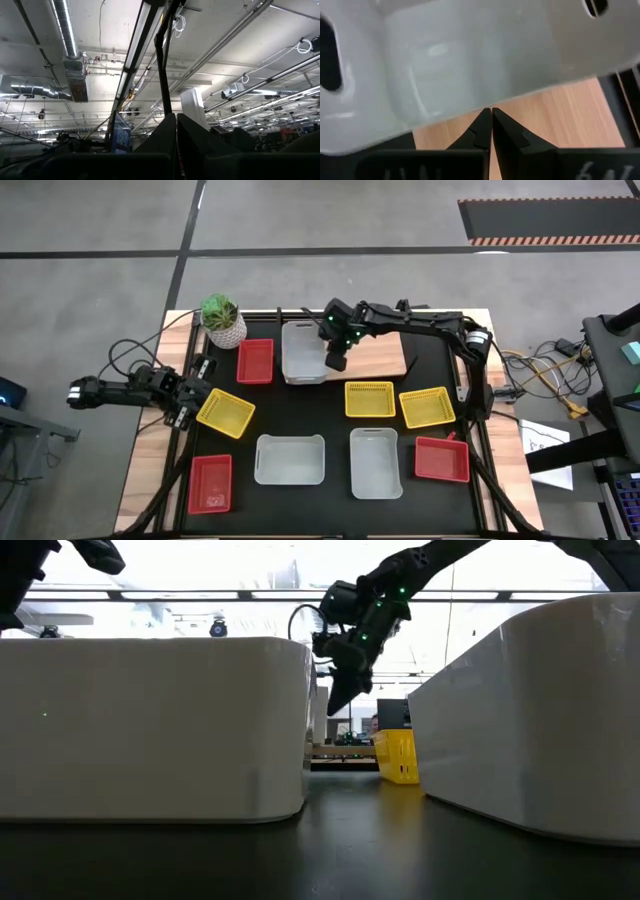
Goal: Stack baskets on shelf by color
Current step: Put the top gray bin on the shelf
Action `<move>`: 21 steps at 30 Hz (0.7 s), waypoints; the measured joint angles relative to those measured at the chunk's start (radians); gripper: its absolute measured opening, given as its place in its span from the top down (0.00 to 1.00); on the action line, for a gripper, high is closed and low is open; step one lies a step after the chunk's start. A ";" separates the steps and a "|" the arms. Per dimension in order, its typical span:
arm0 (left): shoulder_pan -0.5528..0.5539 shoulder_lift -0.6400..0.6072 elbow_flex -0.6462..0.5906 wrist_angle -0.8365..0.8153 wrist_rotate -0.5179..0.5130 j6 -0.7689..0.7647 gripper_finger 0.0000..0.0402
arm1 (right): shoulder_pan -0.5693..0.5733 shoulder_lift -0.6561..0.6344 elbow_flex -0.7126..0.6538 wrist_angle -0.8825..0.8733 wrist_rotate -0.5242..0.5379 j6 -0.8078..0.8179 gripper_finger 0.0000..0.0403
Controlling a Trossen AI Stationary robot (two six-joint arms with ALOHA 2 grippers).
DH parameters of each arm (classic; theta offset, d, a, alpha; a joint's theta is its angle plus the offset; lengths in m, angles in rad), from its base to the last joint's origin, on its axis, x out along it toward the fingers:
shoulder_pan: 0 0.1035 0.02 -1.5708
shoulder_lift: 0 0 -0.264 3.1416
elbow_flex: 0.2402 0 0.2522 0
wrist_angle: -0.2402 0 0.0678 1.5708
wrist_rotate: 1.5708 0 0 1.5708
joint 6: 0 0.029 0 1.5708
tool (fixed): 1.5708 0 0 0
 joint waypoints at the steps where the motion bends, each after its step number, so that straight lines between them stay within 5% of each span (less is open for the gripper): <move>1: 0.000 0.000 0.000 0.000 0.000 0.000 1.00 | 0.002 0.000 0.001 0.013 0.000 0.004 0.98; 14: 0.000 0.001 0.000 0.000 0.000 -0.005 1.00 | 0.040 -0.023 0.122 -0.104 -0.005 -0.028 0.98; 21: 0.000 0.001 0.000 0.000 0.000 -0.004 1.00 | 0.084 0.002 0.140 0.111 0.001 -0.102 0.98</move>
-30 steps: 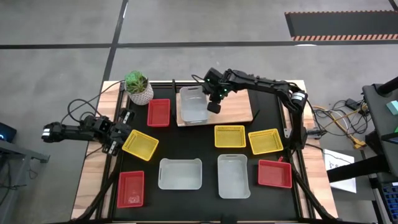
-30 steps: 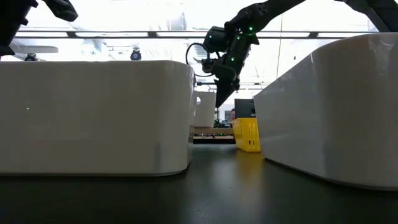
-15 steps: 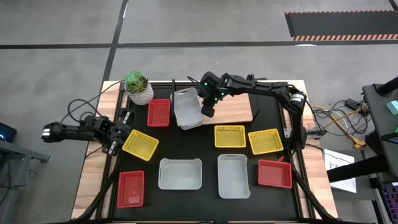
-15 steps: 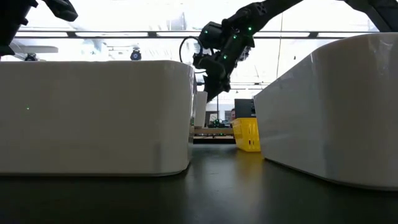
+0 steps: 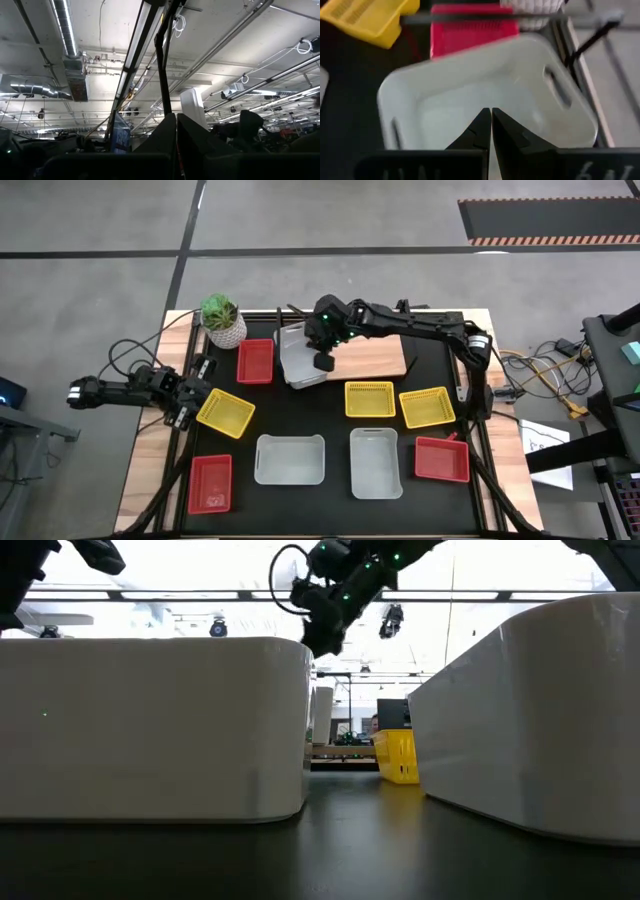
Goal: Stack baskets on shelf by color
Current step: Put the top gray bin on the shelf
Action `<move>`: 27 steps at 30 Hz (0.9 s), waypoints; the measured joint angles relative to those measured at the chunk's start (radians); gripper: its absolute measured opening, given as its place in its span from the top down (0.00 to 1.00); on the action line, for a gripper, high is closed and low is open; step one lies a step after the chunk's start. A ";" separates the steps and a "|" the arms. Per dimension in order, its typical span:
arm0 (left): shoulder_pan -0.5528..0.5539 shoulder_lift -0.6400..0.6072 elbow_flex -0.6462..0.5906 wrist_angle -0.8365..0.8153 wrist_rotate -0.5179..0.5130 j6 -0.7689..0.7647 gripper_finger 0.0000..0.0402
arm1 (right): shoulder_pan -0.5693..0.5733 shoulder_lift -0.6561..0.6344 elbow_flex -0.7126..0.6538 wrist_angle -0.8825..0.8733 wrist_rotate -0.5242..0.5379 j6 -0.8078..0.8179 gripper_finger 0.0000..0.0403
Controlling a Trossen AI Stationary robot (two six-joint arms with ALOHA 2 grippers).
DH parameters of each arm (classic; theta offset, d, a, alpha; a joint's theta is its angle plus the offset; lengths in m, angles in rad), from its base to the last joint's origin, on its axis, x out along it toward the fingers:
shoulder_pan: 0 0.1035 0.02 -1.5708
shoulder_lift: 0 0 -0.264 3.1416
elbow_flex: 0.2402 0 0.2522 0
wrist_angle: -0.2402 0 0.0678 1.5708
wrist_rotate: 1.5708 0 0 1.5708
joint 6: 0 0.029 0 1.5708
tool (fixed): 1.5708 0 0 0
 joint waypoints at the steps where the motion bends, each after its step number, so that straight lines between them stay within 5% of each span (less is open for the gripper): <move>1: 0.000 0.000 0.000 0.000 0.000 0.000 1.00 | -0.001 0.013 0.000 0.037 0.002 -0.010 0.98; 7: 0.000 -0.001 0.000 0.000 0.000 0.002 1.00 | -0.034 0.121 0.044 0.110 0.092 -0.036 0.98; 17: 0.000 -0.001 0.000 0.000 0.000 0.006 1.00 | -0.084 0.283 0.253 -0.095 0.279 -0.004 0.98; 27: 0.000 -0.001 0.000 0.001 0.000 0.006 1.00 | -0.085 0.276 0.302 -0.217 0.433 0.089 0.98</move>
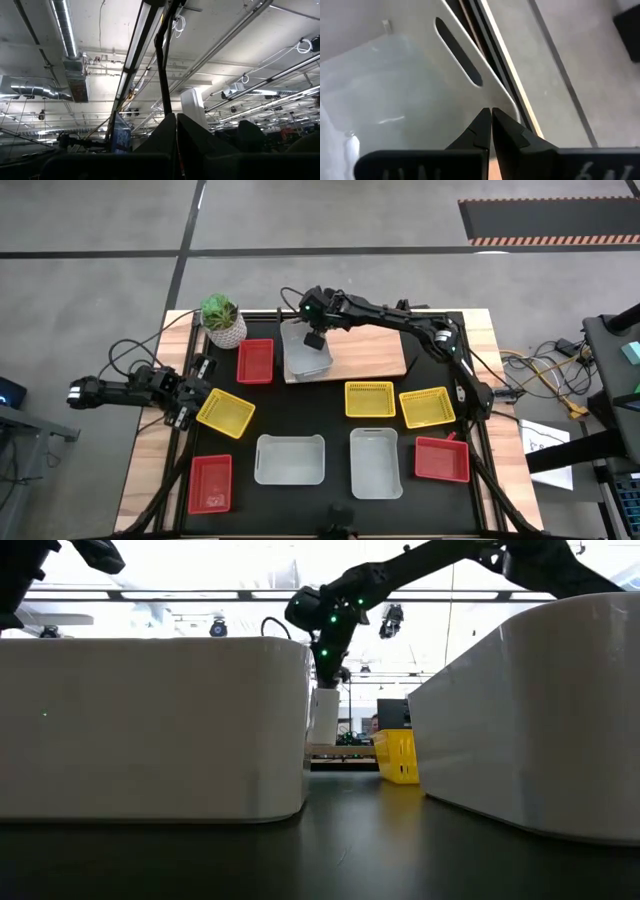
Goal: Stack baskets on shelf by color
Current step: Put the top gray bin on the shelf
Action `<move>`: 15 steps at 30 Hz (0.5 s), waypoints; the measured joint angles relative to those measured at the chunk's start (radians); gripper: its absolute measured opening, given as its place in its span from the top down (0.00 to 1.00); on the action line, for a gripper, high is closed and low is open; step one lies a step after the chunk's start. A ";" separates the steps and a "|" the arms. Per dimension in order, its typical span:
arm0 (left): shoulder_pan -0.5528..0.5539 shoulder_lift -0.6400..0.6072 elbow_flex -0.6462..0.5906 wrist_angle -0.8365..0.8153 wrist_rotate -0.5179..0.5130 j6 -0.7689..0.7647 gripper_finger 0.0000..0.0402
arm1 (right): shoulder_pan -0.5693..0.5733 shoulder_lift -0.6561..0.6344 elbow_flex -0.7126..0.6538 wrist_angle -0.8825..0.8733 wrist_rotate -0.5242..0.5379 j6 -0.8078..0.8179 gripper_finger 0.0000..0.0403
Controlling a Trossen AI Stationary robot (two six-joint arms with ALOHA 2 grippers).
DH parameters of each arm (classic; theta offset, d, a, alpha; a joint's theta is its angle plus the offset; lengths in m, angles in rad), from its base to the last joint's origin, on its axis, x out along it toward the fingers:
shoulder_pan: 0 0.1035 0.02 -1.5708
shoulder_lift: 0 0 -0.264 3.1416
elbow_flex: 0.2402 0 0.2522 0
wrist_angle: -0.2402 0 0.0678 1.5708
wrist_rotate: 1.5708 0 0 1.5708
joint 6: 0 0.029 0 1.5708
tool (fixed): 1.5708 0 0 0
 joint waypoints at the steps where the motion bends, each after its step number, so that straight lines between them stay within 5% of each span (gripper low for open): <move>1: 0.000 0.000 0.000 -0.001 0.000 0.000 1.00 | 0.000 -0.005 0.001 -0.010 0.008 0.015 0.98; 15: 0.000 0.000 0.000 -0.001 0.000 0.000 1.00 | 0.016 -0.125 0.001 -0.311 0.030 0.081 0.98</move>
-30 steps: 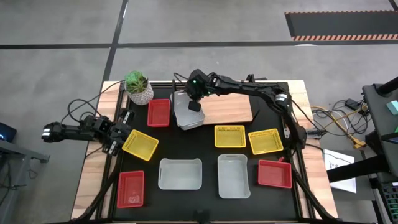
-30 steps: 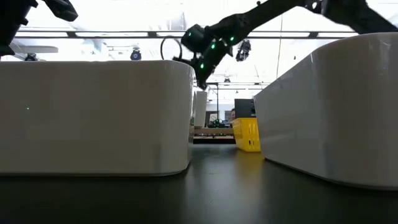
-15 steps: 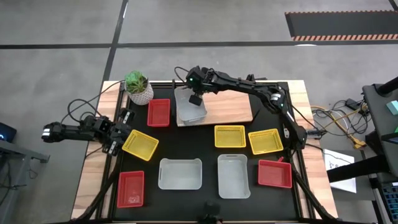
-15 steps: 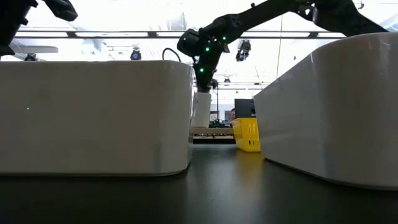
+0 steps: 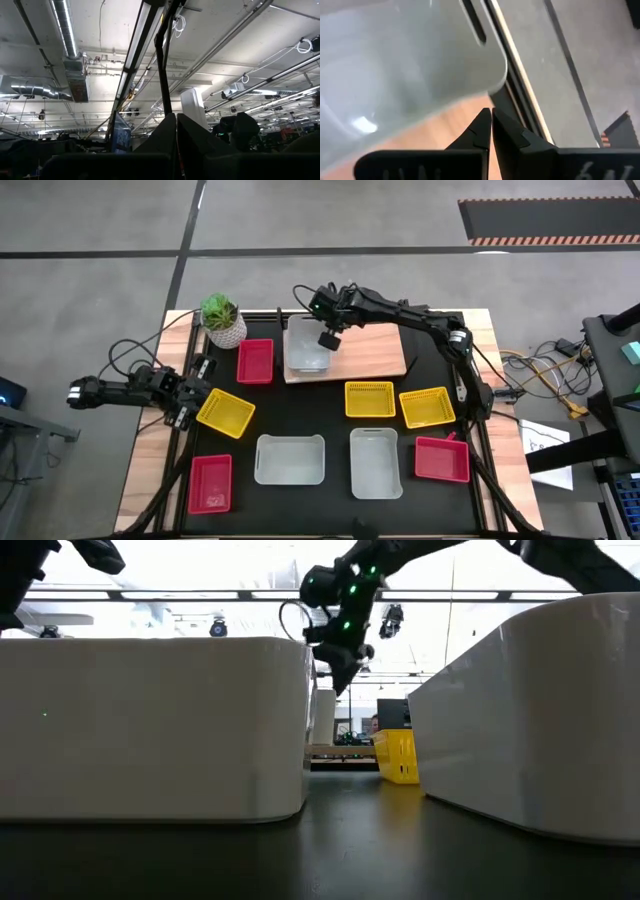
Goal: Stack baskets on shelf by color
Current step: Put the top gray bin on the shelf, then put the middle yellow bin on the shelf
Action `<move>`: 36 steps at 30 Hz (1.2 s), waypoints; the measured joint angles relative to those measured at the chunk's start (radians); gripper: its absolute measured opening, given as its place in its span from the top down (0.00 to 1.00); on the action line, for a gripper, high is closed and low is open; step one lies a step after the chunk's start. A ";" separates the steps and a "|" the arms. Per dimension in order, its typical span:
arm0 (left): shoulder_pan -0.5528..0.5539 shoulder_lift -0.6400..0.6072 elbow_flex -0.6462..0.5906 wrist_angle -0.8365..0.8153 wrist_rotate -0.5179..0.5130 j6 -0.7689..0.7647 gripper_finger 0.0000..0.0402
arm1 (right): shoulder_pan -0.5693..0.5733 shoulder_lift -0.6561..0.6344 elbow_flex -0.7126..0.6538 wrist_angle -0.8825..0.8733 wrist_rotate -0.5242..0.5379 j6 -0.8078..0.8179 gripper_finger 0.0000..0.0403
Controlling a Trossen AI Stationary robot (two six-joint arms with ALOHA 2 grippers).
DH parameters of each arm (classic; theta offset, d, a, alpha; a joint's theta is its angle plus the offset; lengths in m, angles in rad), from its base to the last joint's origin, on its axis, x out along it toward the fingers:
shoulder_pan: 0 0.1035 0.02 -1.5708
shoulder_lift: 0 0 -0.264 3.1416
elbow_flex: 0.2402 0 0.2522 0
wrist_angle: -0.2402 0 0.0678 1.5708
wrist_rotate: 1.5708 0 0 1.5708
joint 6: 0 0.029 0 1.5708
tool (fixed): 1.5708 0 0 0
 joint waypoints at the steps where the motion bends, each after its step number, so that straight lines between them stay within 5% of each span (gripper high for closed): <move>1: 0.000 0.000 0.000 0.000 0.000 0.000 1.00 | 0.000 -0.011 0.000 -0.035 -0.011 0.006 0.98; 8: 0.000 0.000 0.000 0.000 0.000 0.000 1.00 | -0.002 -0.031 -0.030 -0.157 -0.231 0.026 0.98; 20: 0.000 0.000 0.000 0.000 0.000 0.000 1.00 | -0.009 -0.031 -0.225 0.191 -0.237 0.025 0.98; 30: 0.000 0.000 0.000 0.000 0.000 0.000 1.00 | 0.001 -0.073 -0.184 0.113 -0.230 0.041 0.98; 36: 0.000 0.000 0.000 0.002 0.000 0.000 1.00 | 0.098 -0.215 -0.307 0.117 -0.235 0.088 0.98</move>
